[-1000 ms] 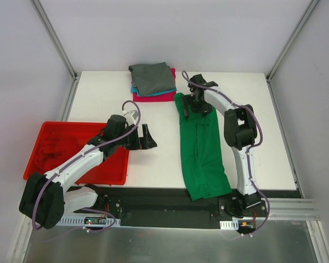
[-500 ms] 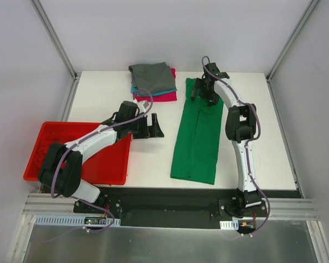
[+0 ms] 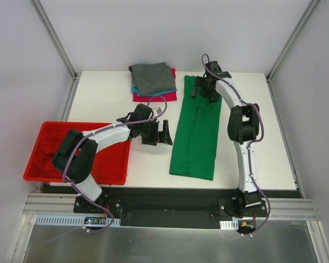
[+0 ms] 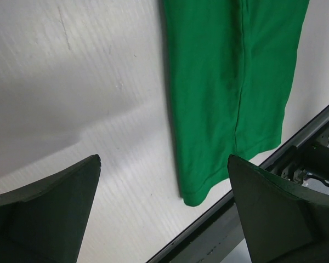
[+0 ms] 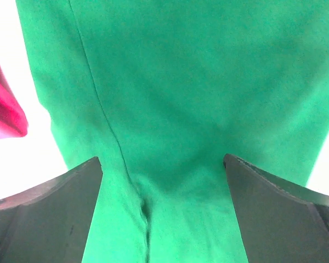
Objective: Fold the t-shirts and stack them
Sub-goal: Rotate the tshirt 95 degrees, then grab the bottom of the folded rectangular tshirt with both arms
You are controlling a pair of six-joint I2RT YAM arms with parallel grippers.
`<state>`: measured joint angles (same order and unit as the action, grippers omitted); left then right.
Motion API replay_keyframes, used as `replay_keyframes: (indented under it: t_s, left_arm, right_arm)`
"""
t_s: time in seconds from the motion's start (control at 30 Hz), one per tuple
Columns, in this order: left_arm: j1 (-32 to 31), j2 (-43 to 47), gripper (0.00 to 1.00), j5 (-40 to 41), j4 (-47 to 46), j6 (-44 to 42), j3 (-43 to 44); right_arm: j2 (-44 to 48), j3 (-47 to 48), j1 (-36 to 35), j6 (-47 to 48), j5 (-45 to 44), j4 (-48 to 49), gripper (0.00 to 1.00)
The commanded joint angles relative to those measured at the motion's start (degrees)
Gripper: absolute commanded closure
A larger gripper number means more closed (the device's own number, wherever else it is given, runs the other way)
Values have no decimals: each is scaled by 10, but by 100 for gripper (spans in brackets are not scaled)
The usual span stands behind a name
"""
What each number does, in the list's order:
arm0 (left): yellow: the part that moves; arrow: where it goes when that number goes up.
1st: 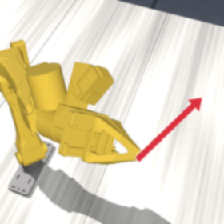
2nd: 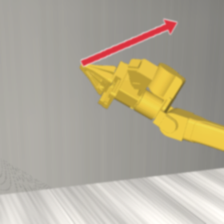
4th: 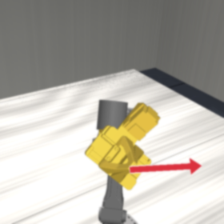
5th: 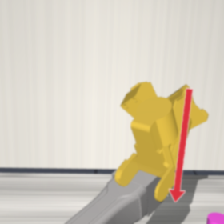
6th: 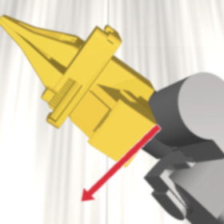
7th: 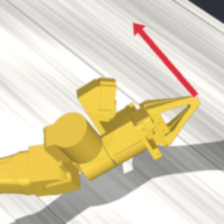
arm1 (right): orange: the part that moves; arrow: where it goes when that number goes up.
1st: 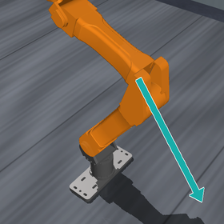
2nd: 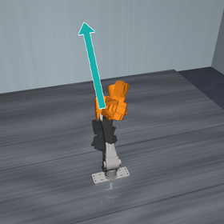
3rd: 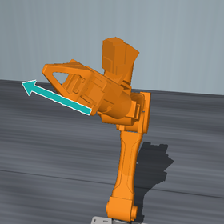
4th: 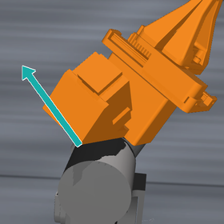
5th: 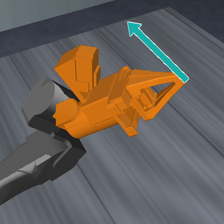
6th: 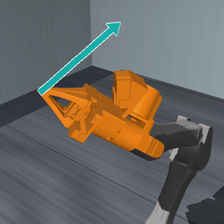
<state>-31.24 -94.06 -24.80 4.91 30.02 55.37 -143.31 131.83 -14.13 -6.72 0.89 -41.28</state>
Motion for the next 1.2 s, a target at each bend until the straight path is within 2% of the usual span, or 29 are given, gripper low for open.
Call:
replay_keyframes:
  t_s: [0.0, 0.1, 0.2, 0.3, 0.33, 0.4, 0.5, 0.63, 0.8, 0.93, 1.03, 1.17]
  left_arm:
    - [-29, 41, 1, 28, 27, 11, -17]
    - [-54, 61, 1, 61, 29, 18, -40]
    - [-72, 75, 1, 56, 28, 34, -63]
    - [-102, 86, 1, 67, 28, 42, -81]
    - [-113, 87, 1, 64, 28, 43, -84]
    - [-129, 85, 1, 65, 26, 48, -90]
    - [-148, 75, 1, 69, 16, 57, -96]
    - [-161, 34, 6, 69, 12, 59, -80]
    - [-184, -11, 22, 73, 12, 63, -57]
    - [-185, -38, 33, 70, 12, 64, -53]
    - [-189, -39, 39, 65, 12, 62, -61]
    - [-192, -21, 42, 73, 12, 65, -86]
  right_arm:
    - [238, -95, -8, 43, -73, 2, 4]
    - [416, -275, -10, 24, -109, 58, 4]
    - [601, -488, -6, -19, -134, 156, 4]
    - [762, -684, 6, -141, -163, 209, 4]
    - [816, -766, 12, -178, -158, 235, 4]
    - [912, -878, 16, -154, -99, 311, 4]
    - [1048, -993, 16, -182, -15, 317, 4]
    - [1147, -1078, 14, -195, 67, 251, 4]
    - [1190, -1127, 14, -191, 86, 168, 4]
    - [1165, -1129, 15, -185, 119, 166, 3]
    - [1123, -1104, 15, -161, 105, 137, 3]
    - [1080, -1087, 14, -151, 104, 124, 3]
